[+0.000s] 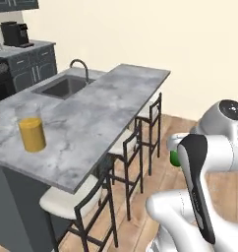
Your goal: Place the pitcher and cup on the dining counter for serving.
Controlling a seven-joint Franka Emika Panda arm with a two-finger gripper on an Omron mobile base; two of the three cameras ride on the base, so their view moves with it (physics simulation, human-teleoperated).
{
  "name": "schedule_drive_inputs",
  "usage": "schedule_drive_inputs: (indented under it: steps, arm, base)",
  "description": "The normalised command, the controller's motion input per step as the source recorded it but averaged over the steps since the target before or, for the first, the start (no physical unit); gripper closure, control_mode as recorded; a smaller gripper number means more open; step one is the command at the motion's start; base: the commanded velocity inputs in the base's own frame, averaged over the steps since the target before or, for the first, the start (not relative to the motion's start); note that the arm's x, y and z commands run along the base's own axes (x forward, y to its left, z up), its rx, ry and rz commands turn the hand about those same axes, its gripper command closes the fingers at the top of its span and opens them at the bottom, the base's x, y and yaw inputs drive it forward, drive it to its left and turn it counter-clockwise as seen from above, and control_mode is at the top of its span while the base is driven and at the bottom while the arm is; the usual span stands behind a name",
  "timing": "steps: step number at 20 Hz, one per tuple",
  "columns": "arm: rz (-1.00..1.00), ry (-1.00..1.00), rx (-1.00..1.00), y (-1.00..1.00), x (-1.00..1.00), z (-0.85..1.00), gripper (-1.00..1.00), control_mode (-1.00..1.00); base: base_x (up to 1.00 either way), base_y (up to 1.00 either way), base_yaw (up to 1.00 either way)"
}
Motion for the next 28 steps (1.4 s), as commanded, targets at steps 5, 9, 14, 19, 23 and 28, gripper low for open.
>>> schedule_drive_inputs:
  steps: [5, 9, 14, 19, 23, 28]
  arm:
    - [0.0, 0.0, 0.0, 0.0, 0.0, 0.0, 1.0, 1.0]
    - [0.0, 0.0, 0.0, 0.0, 0.0, 0.0, 1.0, 1.0]
    - [0.0, 0.0, 0.0, 0.0, 0.0, 0.0, 1.0, 1.0]
    - [0.23, 0.02, 0.03, 0.0, 0.72, 0.38, 1.0, -1.0]
    - [-0.02, 0.18, 0.03, 0.0, 0.99, 0.54, 1.0, -1.0]
    - [-0.22, 0.26, 0.04, 0.15, 1.0, 0.15, 1.0, -1.0]
  base:
    - [0.69, -0.55, 0.76]
    - [0.54, -0.64, 0.75]
    - [0.45, -0.52, 0.8]
    - [0.14, -0.06, 0.14]
    - [0.0, 0.0, 0.0]
    - [0.0, 0.0, 0.0]
